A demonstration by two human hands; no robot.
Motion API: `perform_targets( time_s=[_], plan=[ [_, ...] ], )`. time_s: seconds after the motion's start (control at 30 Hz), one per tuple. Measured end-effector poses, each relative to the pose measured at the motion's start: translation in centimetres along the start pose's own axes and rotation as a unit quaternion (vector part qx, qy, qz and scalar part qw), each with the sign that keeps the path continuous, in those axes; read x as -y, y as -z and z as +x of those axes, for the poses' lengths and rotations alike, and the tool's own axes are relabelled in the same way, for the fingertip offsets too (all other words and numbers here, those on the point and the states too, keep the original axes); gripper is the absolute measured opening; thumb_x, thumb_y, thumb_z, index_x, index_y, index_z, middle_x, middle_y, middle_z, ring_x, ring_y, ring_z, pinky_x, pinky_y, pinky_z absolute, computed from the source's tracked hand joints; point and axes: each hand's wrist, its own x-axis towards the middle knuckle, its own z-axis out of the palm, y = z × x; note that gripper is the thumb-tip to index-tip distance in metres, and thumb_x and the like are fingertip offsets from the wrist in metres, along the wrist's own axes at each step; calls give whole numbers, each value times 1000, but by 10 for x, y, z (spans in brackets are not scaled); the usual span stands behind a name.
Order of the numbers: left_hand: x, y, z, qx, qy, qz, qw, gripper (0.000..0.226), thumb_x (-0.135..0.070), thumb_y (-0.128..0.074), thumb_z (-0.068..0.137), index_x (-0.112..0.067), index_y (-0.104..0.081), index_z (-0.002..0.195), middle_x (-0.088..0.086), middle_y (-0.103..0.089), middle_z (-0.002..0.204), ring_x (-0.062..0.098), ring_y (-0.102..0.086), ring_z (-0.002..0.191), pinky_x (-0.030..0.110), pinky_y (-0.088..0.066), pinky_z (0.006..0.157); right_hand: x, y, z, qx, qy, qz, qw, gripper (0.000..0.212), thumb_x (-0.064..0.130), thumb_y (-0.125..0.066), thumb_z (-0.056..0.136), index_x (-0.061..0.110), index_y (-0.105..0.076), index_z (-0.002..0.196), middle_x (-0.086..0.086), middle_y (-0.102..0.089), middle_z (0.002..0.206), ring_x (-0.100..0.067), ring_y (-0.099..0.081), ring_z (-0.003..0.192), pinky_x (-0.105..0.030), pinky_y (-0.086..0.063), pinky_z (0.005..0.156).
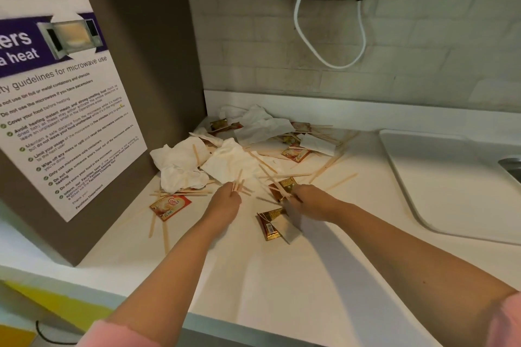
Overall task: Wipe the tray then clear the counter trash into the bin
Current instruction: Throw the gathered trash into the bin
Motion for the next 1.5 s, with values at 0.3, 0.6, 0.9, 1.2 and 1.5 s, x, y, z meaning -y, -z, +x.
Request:
perform_targets(
  time_s=[0.3,0.6,0.9,1.2,1.5],
  plan=[
    [-44,-28,-10,42,83,-329,940,51,-61,-36,91,-13,-51,79,-1,-32,58,9,-26,48,20,-20,43,41,10,0,21,17,281,959,28,18,-38,97,16,-44,69,3,-41,67,-9,-34,58,-21,-27,54],
    [-49,-37,-10,3,73,-231,970,45,-52,-47,91,-9,-62,90,6,-49,61,14,-41,55,24,-33,52,55,15,14,50,-44,234,970,28,27,-35,98,10,-50,81,-2,-48,72,-15,-37,59,-24,-33,54],
    [-44,-15,9,-24,148,-373,916,35,-26,-35,102,-11,-43,72,4,-38,63,12,-29,50,18,-25,36,49,29,19,90,12,268,959,19,13,-43,97,4,-58,105,-7,-54,82,-16,-48,72,-25,-41,62],
    [-38,8,17,-5,155,-441,884,33,-27,-33,102,-13,-41,73,-1,-32,56,9,-33,35,25,-36,48,17,5,20,157,92,-69,981,70,26,-77,75,20,-45,137,2,-40,115,-16,-41,107,-26,-34,89],
    [-28,4,14,35,100,-284,953,18,-24,-49,97,-12,-51,84,-6,-27,51,4,-24,36,16,-23,34,10,4,28,85,94,27,992,34,23,-67,85,7,-57,113,-4,-55,107,-17,-47,95,-26,-37,78]
  ],
)
